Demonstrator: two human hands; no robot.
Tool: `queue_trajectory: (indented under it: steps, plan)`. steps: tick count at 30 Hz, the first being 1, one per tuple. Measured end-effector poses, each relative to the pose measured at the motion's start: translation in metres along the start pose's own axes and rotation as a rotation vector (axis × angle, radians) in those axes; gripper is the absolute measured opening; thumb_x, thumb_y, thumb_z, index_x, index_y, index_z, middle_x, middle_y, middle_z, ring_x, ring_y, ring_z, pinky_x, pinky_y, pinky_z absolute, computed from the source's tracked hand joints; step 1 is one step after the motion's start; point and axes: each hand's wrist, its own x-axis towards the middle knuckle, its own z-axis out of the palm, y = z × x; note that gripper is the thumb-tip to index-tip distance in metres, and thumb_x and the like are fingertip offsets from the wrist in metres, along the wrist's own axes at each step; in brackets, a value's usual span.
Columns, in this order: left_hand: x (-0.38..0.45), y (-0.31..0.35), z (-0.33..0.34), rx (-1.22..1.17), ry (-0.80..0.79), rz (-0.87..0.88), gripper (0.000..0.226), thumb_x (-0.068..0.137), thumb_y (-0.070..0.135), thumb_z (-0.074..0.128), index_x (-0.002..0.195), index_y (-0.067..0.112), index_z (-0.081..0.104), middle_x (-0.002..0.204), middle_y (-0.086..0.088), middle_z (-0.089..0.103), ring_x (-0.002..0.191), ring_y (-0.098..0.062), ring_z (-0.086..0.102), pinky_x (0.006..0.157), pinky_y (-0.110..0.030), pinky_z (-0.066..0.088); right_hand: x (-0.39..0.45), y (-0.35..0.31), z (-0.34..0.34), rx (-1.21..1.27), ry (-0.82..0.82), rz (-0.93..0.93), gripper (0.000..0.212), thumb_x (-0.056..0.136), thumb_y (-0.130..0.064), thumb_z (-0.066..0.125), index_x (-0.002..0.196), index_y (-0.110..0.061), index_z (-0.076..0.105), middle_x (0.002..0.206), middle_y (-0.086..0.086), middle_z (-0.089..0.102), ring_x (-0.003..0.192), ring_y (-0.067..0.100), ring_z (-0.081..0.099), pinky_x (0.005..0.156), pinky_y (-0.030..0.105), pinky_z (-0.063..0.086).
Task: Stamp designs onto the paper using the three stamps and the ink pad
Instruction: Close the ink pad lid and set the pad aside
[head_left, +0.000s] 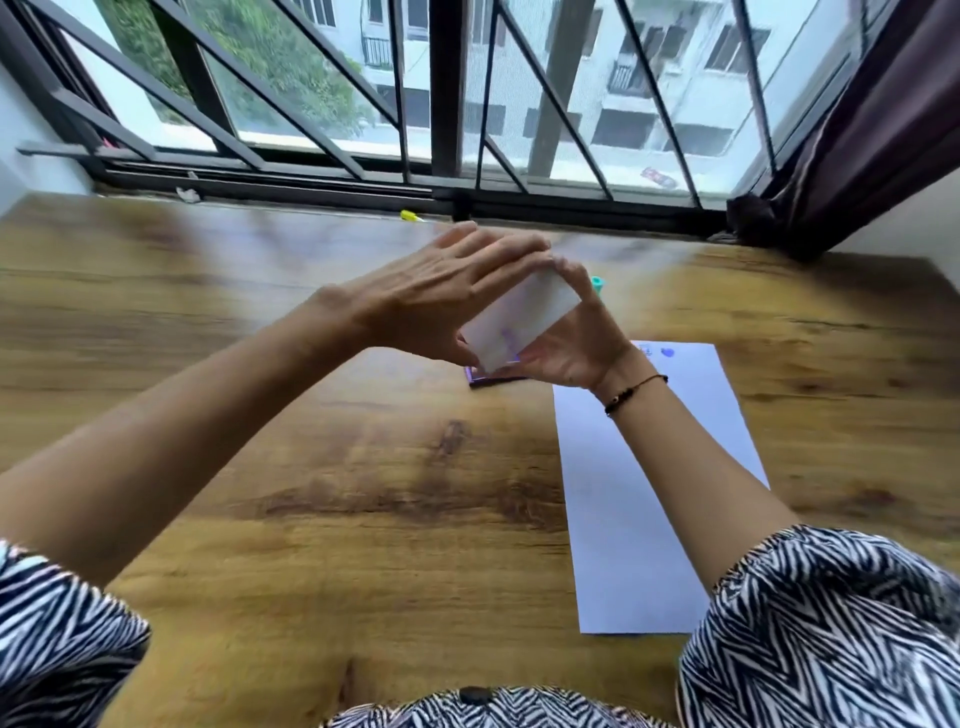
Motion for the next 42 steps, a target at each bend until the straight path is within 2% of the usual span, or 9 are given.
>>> queue_trajectory:
  steps: [3, 6, 10, 14, 17, 25, 31, 36, 42]
  plan:
    - [0.002, -0.001, -0.004, -0.01, -0.039, -0.042, 0.104, 0.059, 0.052, 0.074, 0.137, 0.003, 0.027, 0.141, -0.021, 0.041, 0.125, -0.035, 0.043, 0.103, -0.043, 0.034, -0.01, -0.007, 0.004, -0.187, 0.226, 0.027, 0.095, 0.038, -0.078, 0.066, 0.114, -0.021, 0.057, 0.106, 0.011, 0.065, 0.097, 0.026, 0.063, 0.09, 0.043, 0.047]
    - [-0.001, -0.005, 0.0, -0.072, -0.129, -0.101, 0.107, 0.056, 0.052, 0.076, 0.137, 0.004, 0.026, 0.142, -0.02, 0.039, 0.125, -0.036, 0.043, 0.102, -0.046, 0.036, -0.028, -0.012, 0.011, -0.563, 0.585, -0.118, 0.097, 0.037, -0.084, 0.062, 0.106, -0.016, 0.058, 0.086, 0.0, 0.061, 0.074, 0.014, 0.059, 0.068, 0.023, 0.047]
    - [0.002, -0.001, 0.011, -0.109, -0.273, -0.111, 0.111, 0.053, 0.056, 0.077, 0.139, 0.009, 0.023, 0.146, -0.015, 0.033, 0.128, -0.032, 0.039, 0.105, -0.041, 0.033, -0.043, 0.008, 0.029, -1.368, 0.753, -0.181, 0.079, 0.063, -0.052, 0.075, 0.125, -0.011, 0.048, 0.106, 0.002, 0.055, 0.101, 0.019, 0.052, 0.085, 0.027, 0.044]
    - [0.006, 0.007, 0.021, -0.137, -0.3, -0.085, 0.108, 0.053, 0.055, 0.076, 0.138, 0.011, 0.025, 0.144, -0.012, 0.036, 0.126, -0.03, 0.042, 0.103, -0.038, 0.032, -0.044, 0.033, 0.047, -1.679, 0.882, -0.024, 0.095, 0.059, -0.063, 0.069, 0.133, -0.013, 0.036, 0.139, 0.008, 0.042, 0.136, 0.025, 0.03, 0.1, 0.046, 0.039]
    - [0.002, 0.008, 0.025, -0.112, -0.32, -0.049, 0.109, 0.054, 0.057, 0.075, 0.139, 0.009, 0.024, 0.145, -0.014, 0.036, 0.128, -0.03, 0.041, 0.105, -0.039, 0.032, -0.043, 0.045, 0.049, -1.852, 0.942, 0.039, 0.1, 0.06, -0.072, 0.06, 0.136, -0.013, 0.033, 0.142, 0.008, 0.042, 0.133, 0.025, 0.034, 0.091, 0.046, 0.039]
    - [-0.009, 0.011, 0.043, -0.156, -0.307, -0.063, 0.107, 0.056, 0.06, 0.071, 0.138, 0.009, 0.026, 0.144, -0.012, 0.038, 0.128, -0.028, 0.041, 0.105, -0.036, 0.033, -0.03, 0.07, 0.045, -1.997, 0.984, -0.035, 0.096, 0.062, -0.072, 0.055, 0.133, -0.011, 0.034, 0.126, 0.012, 0.057, 0.109, 0.031, 0.053, 0.08, 0.042, 0.038]
    - [-0.036, 0.018, 0.065, -0.437, -0.215, -0.473, 0.123, 0.062, 0.048, 0.073, 0.142, 0.002, -0.008, 0.147, -0.025, 0.027, 0.132, -0.037, 0.03, 0.109, -0.041, 0.022, -0.026, 0.079, 0.035, -1.931, 1.178, 0.085, 0.096, 0.06, -0.081, 0.028, 0.123, -0.009, 0.042, 0.095, 0.015, 0.067, 0.089, 0.031, 0.057, 0.074, 0.04, 0.038]
    - [-0.05, 0.031, 0.08, -0.612, -0.182, -0.666, 0.122, 0.061, 0.056, 0.061, 0.141, 0.007, -0.017, 0.144, -0.017, 0.034, 0.129, -0.032, 0.032, 0.11, -0.037, 0.023, -0.01, 0.088, 0.028, -1.95, 1.212, 0.183, 0.085, 0.065, -0.075, 0.048, 0.116, -0.007, 0.045, 0.091, 0.017, 0.067, 0.087, 0.031, 0.058, 0.078, 0.043, 0.038]
    - [-0.054, 0.032, 0.085, -0.647, -0.13, -0.638, 0.117, 0.06, 0.059, 0.052, 0.14, 0.011, -0.018, 0.146, -0.013, 0.036, 0.132, -0.029, 0.031, 0.112, -0.039, 0.021, -0.001, 0.092, 0.024, -1.951, 1.194, 0.189, 0.081, 0.063, -0.076, 0.052, 0.109, -0.008, 0.051, 0.096, 0.017, 0.065, 0.093, 0.031, 0.056, 0.081, 0.047, 0.038]
